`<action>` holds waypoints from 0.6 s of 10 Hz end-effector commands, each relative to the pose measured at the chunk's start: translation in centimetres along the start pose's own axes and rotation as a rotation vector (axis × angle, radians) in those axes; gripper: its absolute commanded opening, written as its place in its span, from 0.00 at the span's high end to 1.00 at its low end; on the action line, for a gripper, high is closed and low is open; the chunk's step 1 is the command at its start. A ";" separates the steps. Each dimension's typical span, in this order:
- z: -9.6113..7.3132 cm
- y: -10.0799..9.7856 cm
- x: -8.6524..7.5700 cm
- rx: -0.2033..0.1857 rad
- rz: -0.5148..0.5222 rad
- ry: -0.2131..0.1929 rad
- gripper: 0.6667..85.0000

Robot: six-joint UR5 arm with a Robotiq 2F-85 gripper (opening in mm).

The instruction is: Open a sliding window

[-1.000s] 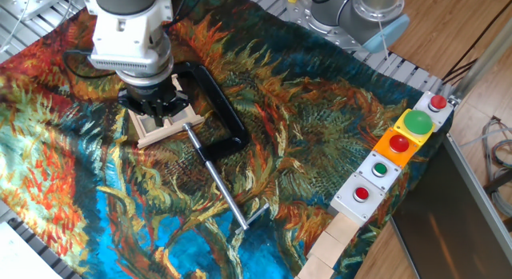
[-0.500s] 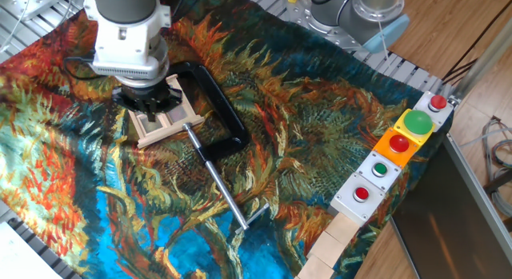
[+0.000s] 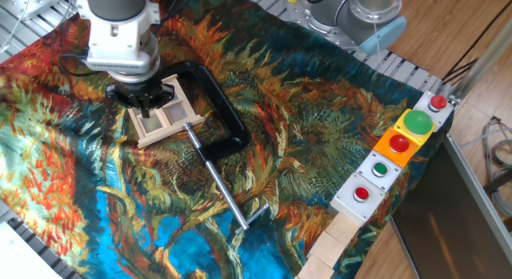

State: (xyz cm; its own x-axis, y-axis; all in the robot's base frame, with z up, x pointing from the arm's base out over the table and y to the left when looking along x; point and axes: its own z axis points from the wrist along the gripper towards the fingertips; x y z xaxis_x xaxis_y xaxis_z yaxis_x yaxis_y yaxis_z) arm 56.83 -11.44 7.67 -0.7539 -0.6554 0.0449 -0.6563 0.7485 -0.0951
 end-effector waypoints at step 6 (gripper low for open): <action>2.6 0.2 3.6 -0.054 -0.008 -0.022 0.99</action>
State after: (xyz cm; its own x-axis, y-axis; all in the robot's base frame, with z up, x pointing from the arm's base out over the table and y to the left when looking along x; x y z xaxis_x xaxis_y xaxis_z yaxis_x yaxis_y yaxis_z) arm 54.68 -13.80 5.55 -0.7394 -0.6719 0.0420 -0.6732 0.7370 -0.0610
